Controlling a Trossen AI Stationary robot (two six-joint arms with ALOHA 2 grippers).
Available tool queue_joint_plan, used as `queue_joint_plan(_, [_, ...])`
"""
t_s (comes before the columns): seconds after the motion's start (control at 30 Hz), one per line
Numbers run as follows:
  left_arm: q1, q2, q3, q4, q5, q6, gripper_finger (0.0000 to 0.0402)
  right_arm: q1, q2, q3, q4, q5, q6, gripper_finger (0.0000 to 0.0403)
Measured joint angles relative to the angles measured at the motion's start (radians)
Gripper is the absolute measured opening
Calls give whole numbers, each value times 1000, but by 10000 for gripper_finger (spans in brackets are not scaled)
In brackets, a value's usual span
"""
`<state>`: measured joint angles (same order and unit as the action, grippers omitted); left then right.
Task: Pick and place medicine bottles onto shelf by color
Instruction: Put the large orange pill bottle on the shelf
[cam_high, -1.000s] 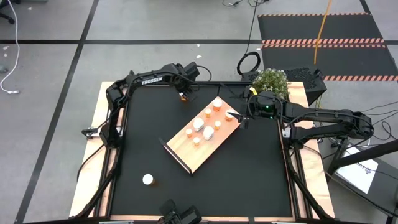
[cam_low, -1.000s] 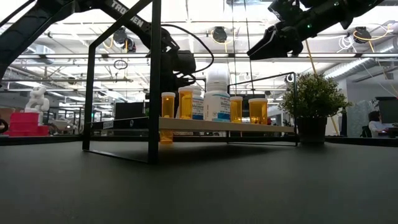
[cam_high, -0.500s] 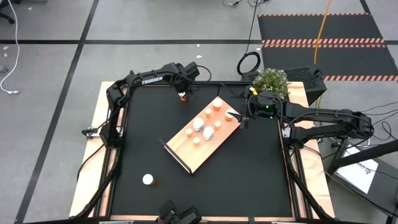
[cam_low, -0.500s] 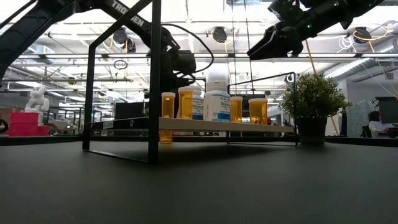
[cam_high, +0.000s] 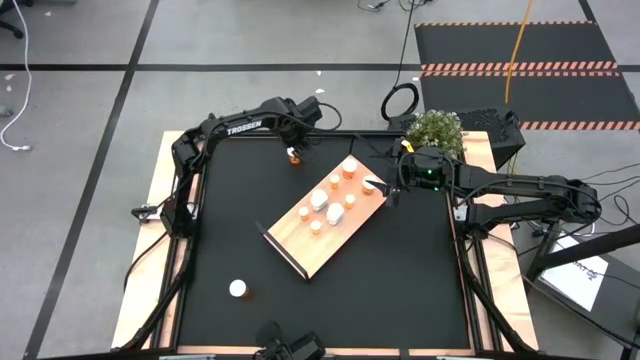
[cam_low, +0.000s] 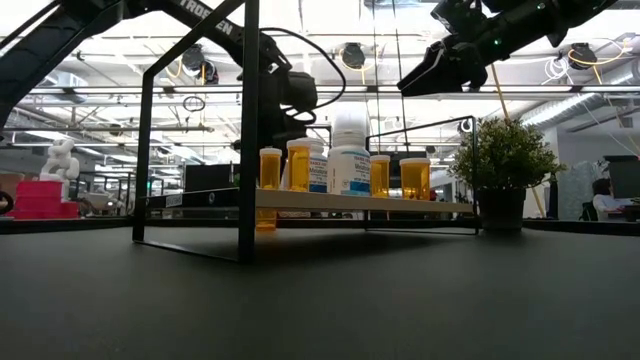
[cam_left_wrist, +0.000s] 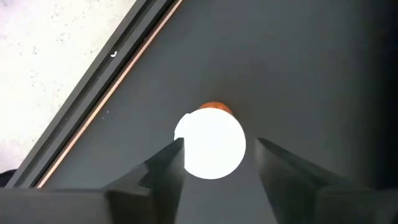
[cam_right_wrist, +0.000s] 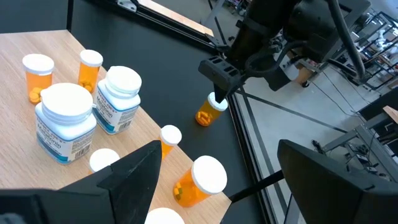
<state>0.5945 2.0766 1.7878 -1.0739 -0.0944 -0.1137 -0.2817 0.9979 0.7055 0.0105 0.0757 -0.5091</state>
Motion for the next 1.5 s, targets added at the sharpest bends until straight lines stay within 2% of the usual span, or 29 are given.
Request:
queue_joint_plan(0.13, [9, -1, -16, 6, -15, 15, 139, 0, 0, 0, 0, 0, 0, 313])
queue_joint_plan(0.23, [15, -1, -41, 25, -19, 26, 112, 0, 0, 0, -1, 0, 0, 313])
queue_joint_plan(0.47, [8, -2, -52, 30, -20, 27, 110, 0, 0, 0, -1, 1, 0, 313])
queue_joint_plan(0.77, [5, -11, -48, 28, -20, 27, 167, 0, 0, 0, -1, 1, 0, 313])
queue_joint_plan(0.9, [6, -22, -47, 26, -12, 25, 213, 0, 0, 0, -1, 1, 0, 313])
queue_joint_plan(1.07, [31, -20, -47, 31, 67, 45, 287, 0, 0, 0, -1, 1, 0, 313])
queue_joint_plan(1.23, [59, 0, -47, 28, 69, 51, 344, 0, 0, 0, -1, 1, 0, 313])
queue_joint_plan(1.33, [64, -1, -47, 30, 70, 63, 356, 0, 0, 0, -1, 1, 0, 313])
queue_joint_plan(1.5, [63, -1, -47, 31, 73, 67, 354, 0, 0, 0, -1, 1, 0, 313])
